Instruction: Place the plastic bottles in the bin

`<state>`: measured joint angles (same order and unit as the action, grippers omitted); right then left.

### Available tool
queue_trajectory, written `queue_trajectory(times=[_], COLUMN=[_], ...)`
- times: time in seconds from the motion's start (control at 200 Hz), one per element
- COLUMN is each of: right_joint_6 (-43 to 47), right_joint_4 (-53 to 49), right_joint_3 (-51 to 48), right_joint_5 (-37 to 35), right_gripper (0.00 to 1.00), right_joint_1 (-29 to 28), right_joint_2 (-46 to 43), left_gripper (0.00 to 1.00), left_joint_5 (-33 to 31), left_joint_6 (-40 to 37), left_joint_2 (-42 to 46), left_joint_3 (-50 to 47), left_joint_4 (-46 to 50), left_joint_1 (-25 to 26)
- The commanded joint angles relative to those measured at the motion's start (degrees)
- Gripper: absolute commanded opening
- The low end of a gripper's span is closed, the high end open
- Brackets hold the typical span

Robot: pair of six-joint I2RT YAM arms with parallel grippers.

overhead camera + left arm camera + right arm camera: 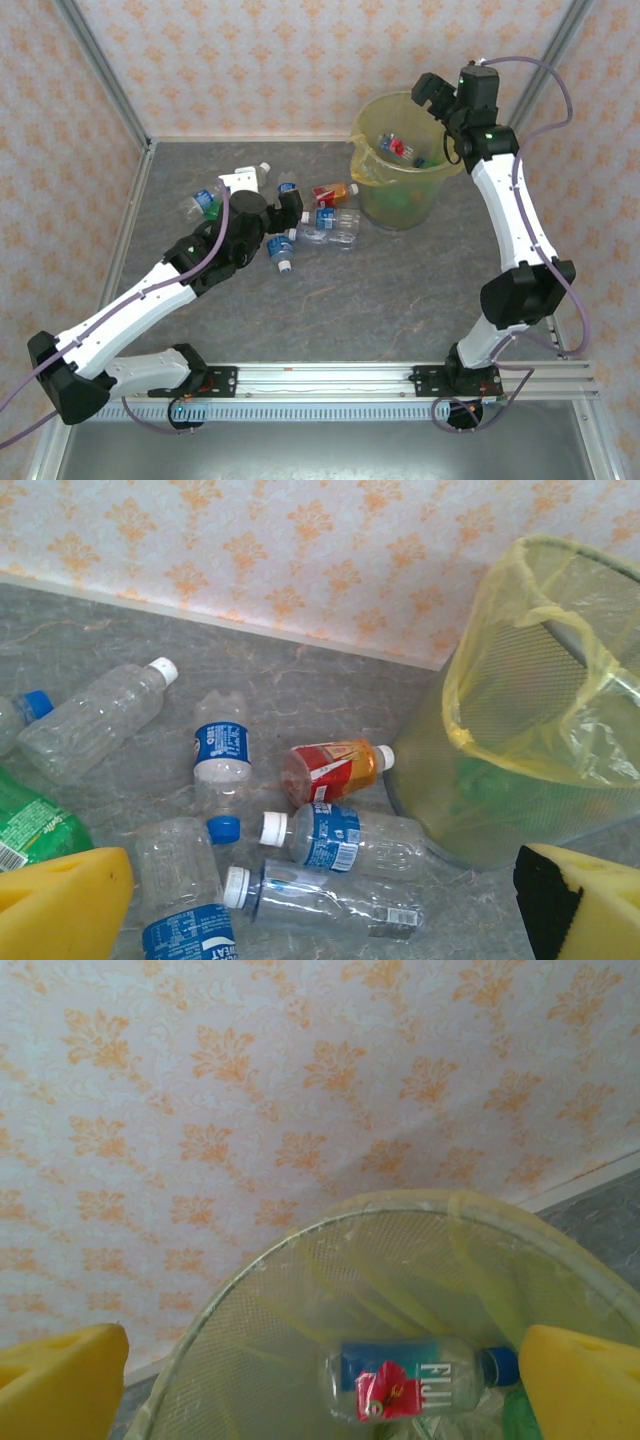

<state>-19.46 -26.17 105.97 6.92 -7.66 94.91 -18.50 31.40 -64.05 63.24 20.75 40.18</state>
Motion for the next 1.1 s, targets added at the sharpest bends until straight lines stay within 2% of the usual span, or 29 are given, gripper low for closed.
queue_trajectory(times=[0.0,0.155,0.34,0.646,0.831,1.096], right_joint_6=[-0.5,-0.1,0.9,1.2,1.3,0.9], right_joint_4=[0.9,1.9,2.7,3.6,3.9,4.0], right_joint_3=[-2.9,-7.5,-11.9,-16.9,-18.9,-20.4], right_joint_5=[4.8,8.7,10.6,11.2,11.8,12.3], right_gripper=[1.0,1.0,1.0,1.0,1.0,1.0], right_joint_1=[0.2,-0.7,-3.0,-4.5,-4.5,-4.8], right_joint_2=[-5.5,-10.5,-16.1,-21.7,-23.0,-23.8], left_gripper=[0.99,0.99,0.92,0.78,0.69,0.69], left_joint_5=[-0.3,2.2,9.4,17.7,20.0,19.7], left_joint_6=[4.4,7.1,14.1,21.8,24.1,23.7], left_joint_2=[-0.6,-2.1,-5.5,-12.0,-14.2,-18.4], left_joint_3=[-1.4,-4.3,-8.9,-17.4,-21.8,-22.4], left_joint_4=[1.7,2.5,4.3,-1.2,-7.6,-11.8], left_joint_1=[-1.5,-4.3,-8.5,-8.5,-7.6,-5.4])
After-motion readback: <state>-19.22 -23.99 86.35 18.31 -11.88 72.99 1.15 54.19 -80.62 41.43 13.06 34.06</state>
